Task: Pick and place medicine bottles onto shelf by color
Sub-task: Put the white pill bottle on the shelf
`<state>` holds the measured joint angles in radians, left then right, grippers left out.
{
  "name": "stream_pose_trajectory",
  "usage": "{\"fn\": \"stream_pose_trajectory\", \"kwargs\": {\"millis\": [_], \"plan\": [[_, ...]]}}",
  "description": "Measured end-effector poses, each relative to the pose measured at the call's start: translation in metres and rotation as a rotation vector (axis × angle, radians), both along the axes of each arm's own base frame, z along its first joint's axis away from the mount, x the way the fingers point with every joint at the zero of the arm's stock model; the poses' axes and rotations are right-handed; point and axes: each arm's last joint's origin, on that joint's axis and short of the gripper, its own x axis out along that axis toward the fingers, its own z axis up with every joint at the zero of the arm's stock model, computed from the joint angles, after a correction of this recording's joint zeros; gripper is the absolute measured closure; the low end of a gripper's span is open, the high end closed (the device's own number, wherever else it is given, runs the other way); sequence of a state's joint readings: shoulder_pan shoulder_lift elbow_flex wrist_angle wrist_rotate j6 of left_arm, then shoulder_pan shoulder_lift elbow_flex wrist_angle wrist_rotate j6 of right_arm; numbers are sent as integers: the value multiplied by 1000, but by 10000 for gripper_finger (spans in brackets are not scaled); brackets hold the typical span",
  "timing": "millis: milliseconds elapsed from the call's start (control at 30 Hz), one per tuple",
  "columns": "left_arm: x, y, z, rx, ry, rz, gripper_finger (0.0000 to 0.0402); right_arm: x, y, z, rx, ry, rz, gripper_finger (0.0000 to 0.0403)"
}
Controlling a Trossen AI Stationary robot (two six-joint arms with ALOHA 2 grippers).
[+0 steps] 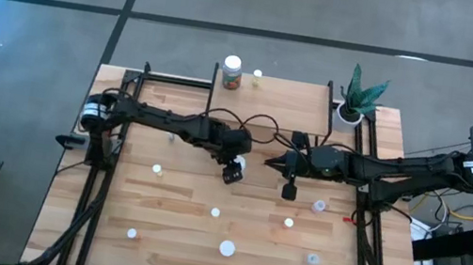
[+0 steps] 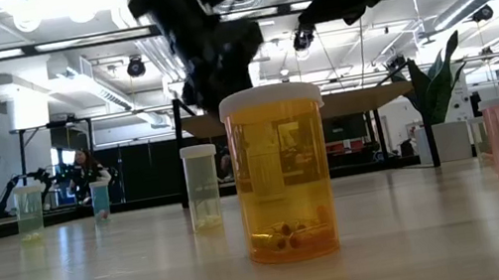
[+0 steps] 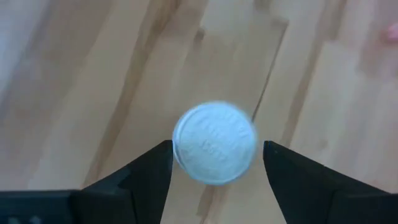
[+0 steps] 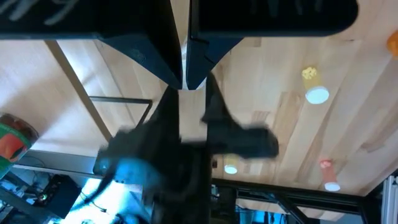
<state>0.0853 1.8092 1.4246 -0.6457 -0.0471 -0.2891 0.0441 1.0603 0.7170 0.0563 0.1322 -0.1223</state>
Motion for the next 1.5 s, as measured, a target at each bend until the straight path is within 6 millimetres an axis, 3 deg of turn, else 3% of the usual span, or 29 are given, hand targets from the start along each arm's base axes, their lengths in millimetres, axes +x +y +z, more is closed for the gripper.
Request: {"fn": "stream_pose_trajectory", "kwargs": {"millis": [233, 400, 633, 867, 1000, 1200, 1500], "plan": [[-33, -5, 44, 31, -125, -16, 168, 0, 0, 0, 50, -4, -21, 384], [-69, -24, 60, 49, -315, -76, 182, 5, 1, -1, 110, -37, -68, 341], [-119, -49, 42, 33, -668, -151, 227, 26, 10, -22, 211, -1, -211, 234], [-158, -49, 11, 18, -963, -144, 261, 56, 27, -41, 325, -6, -442, 105], [-176, -47, -4, 17, -1038, -140, 270, 79, 39, -52, 264, -12, -591, 57], [-190, -46, -9, 3, -1062, -130, 272, 110, 56, -63, 230, 7, -761, 40], [-194, -46, -6, -11, -1077, -125, 272, 144, 57, -83, 255, 54, -842, 74]]}}
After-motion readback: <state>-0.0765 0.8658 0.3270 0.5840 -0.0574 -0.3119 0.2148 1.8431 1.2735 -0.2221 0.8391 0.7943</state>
